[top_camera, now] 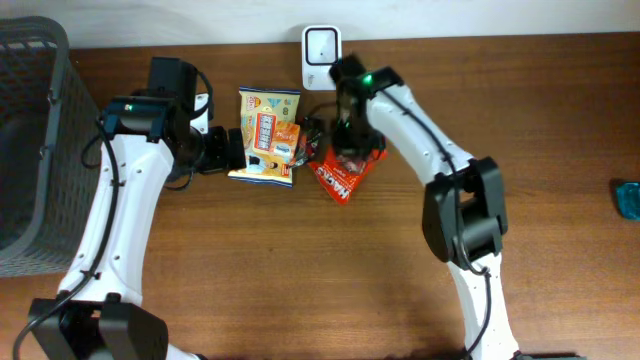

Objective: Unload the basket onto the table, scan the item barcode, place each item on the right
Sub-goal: 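Grasp the red snack bag with the right gripper, then lift the red snack bag and hold it up to the scanner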

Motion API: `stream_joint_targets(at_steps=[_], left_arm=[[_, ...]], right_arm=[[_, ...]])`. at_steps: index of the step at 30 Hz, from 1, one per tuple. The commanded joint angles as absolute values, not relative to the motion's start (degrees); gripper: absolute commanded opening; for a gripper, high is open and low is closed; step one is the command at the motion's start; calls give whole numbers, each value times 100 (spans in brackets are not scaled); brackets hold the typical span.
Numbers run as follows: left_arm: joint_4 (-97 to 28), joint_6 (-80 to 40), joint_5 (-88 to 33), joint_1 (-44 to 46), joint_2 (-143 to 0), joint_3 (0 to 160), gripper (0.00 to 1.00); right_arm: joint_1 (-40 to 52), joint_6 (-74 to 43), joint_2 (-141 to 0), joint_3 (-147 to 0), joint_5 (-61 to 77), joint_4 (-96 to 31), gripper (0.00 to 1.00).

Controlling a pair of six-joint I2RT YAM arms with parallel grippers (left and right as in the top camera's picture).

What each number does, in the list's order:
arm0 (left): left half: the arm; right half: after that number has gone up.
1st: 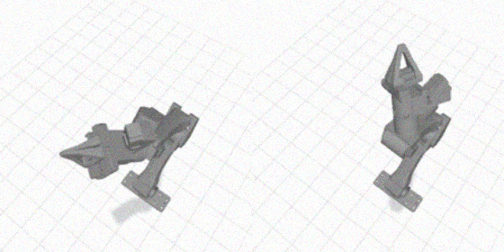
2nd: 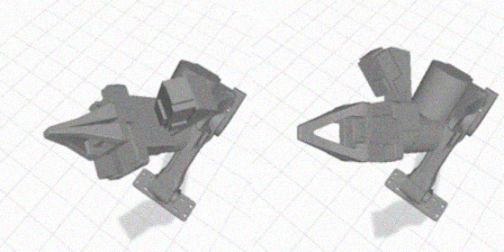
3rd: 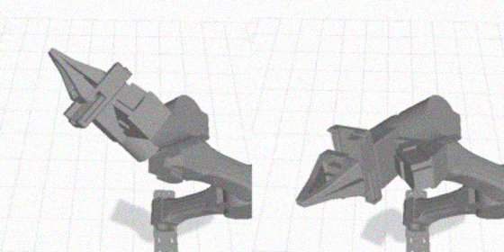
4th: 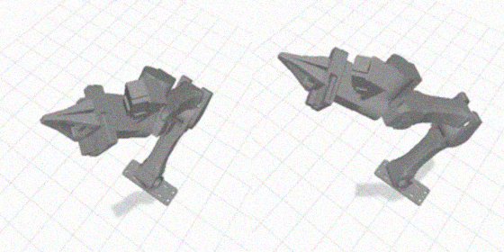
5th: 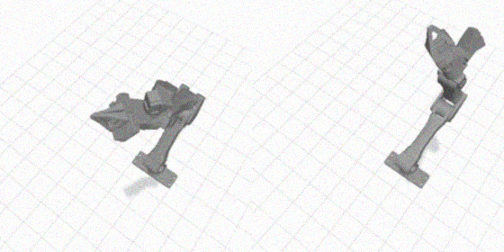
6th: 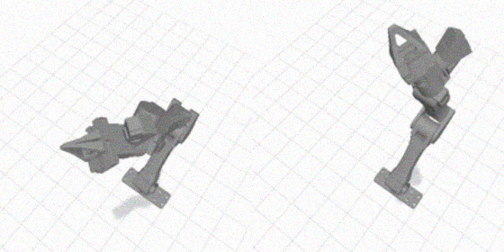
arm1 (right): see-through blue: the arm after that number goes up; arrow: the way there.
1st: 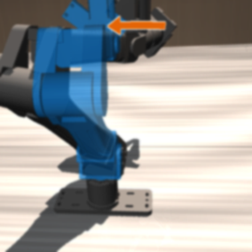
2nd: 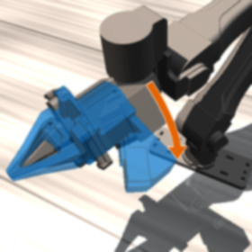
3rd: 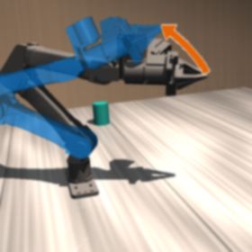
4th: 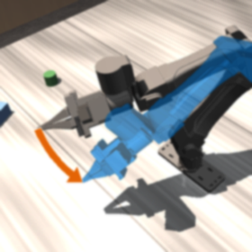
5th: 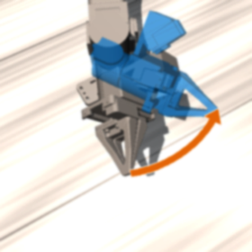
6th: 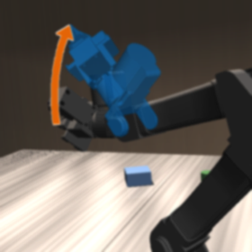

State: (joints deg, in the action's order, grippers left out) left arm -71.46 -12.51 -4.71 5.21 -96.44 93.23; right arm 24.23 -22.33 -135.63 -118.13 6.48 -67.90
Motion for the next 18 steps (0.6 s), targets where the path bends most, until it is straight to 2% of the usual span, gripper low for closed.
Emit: stream_joint_targets(at_steps=[1, 2, 3, 4, 6, 8, 9, 11, 15, 18], left_arm=[[-7148, -1282, -515, 513, -9647, 9347, 99], [-7148, -1282, -515, 513, -9647, 9347, 99], [-7148, -1282, -515, 513, -9647, 9347, 99], [-7146, -1282, -515, 513, -9647, 9347, 99], [-7146, -1282, -515, 513, -9647, 9347, 99], [-7146, -1282, -515, 513, -9647, 9347, 99], [-7146, -1282, -515, 513, -9647, 9347, 99], [-7146, -1282, -515, 513, -9647, 9347, 99], [-7146, -1282, -515, 513, -9647, 9347, 99], [-7146, -1282, -515, 513, -9647, 9347, 99]], right_arm=[[1828, -2187, -13533, -12580, 596, -7618, 57], [1791, -1686, -13537, -12556, 596, -7721, 60], [1802, -766, -13537, -12484, 596, -7765, 73], [1852, -644, -13537, -12401, 620, -7725, 82], [1981, -661, -13537, -12300, 1315, -7500, 82], [2119, -1522, -13539, -12300, 1310, -7338, 83], [2211, -2565, -13539, -12300, 947, -7332, 91], [2327, -4241, -13539, -12256, 307, -7345, 91], [2556, -5293, -13539, -11681, -84, -6860, 90], [2550, -5516, -13539, -11024, -64, -6254, 73]])
